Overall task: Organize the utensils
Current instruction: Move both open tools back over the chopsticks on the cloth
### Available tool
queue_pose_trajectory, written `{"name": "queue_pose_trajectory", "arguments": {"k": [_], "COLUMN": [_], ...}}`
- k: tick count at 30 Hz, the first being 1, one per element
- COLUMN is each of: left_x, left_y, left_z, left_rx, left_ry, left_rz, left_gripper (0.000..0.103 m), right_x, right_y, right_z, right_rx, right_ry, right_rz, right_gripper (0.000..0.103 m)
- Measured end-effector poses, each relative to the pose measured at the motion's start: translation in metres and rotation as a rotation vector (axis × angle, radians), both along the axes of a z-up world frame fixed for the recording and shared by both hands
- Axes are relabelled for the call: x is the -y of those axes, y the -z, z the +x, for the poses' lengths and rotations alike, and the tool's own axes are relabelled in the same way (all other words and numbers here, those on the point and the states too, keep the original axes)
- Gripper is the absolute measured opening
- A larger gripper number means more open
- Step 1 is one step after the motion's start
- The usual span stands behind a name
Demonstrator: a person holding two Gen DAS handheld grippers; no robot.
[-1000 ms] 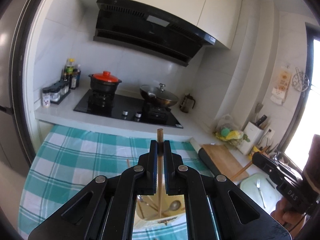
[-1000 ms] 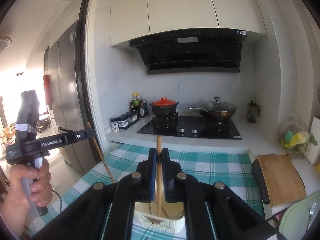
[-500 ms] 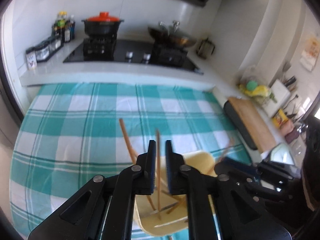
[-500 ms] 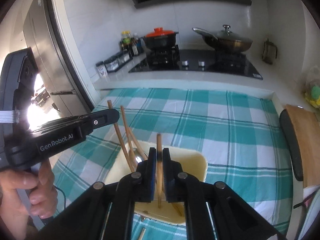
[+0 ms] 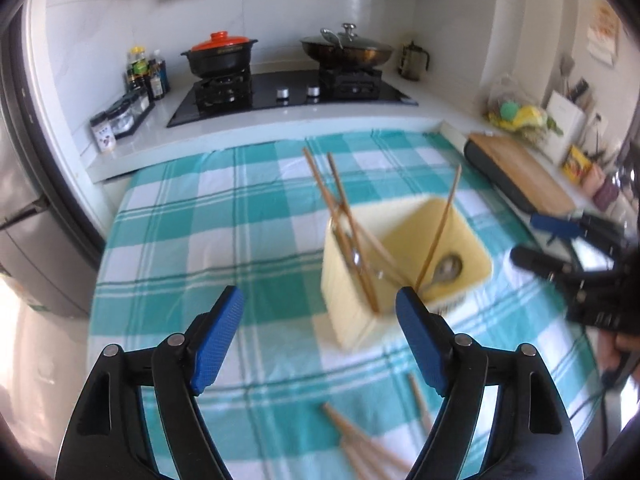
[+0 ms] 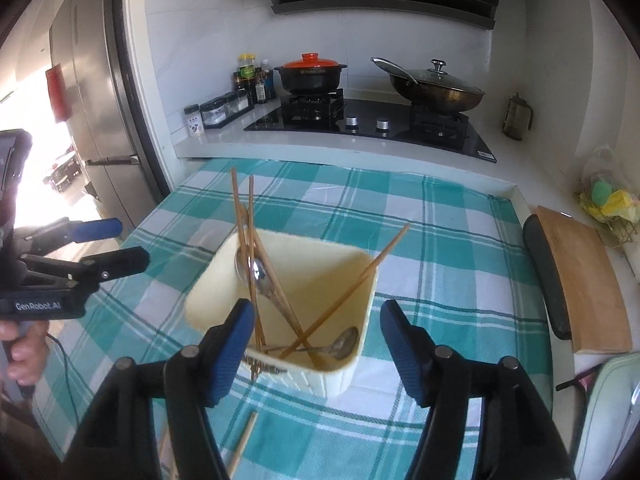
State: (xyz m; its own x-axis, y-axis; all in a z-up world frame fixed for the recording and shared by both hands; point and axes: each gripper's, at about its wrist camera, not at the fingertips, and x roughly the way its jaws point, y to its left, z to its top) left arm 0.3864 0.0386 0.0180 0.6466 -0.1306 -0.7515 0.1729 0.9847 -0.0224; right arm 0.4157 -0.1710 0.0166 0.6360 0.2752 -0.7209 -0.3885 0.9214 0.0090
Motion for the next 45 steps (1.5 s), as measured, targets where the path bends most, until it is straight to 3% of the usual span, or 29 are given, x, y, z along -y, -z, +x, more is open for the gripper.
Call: {"name": "queue_pose_trajectory", "arguments": {"k": [5, 13, 20, 29, 39, 45], "left_x": [-0.010, -0.010, 0.008, 0.008, -0.010, -0.018], "left_y": [0.001, 0.026, 0.050, 0.077, 0.082, 0.087], "left_z": [-0.063, -0.146, -0.191, -0.214, -0.220, -0.220], "left_rx": [0.009, 0.023, 0.049, 0.016, 0.013, 0.012], "left_ry": [0.025, 0.001, 0.011, -0.046, -0.099, -0.129], "left_rz": [0.066, 0.058, 0.022, -0.088, -0.122, -0.103], "left_gripper": [0.087, 0.092, 0.092, 0.092, 0.092, 0.092], "right_x": [0.005, 0.019, 0.033, 0.054, 0.041, 0.033], "right_y": [-0.004, 0.012, 0.035, 0.076, 0.077, 0.078], "right_z": [-0.055, -0.142, -0.202, -0.244, -0.256, -0.256], "right_rx": [0.048, 0.099, 0.106, 0.029, 0.051, 0.057], "right_ry": [-0.055, -0.082, -0.025, 0.118, 0.093, 0.079], "right_rz": [-0.064, -0.143, -0.079, 0.018, -0.003, -0.011], "right_gripper": [0.067, 0.067, 0.067, 0.067, 0.067, 0.067]}}
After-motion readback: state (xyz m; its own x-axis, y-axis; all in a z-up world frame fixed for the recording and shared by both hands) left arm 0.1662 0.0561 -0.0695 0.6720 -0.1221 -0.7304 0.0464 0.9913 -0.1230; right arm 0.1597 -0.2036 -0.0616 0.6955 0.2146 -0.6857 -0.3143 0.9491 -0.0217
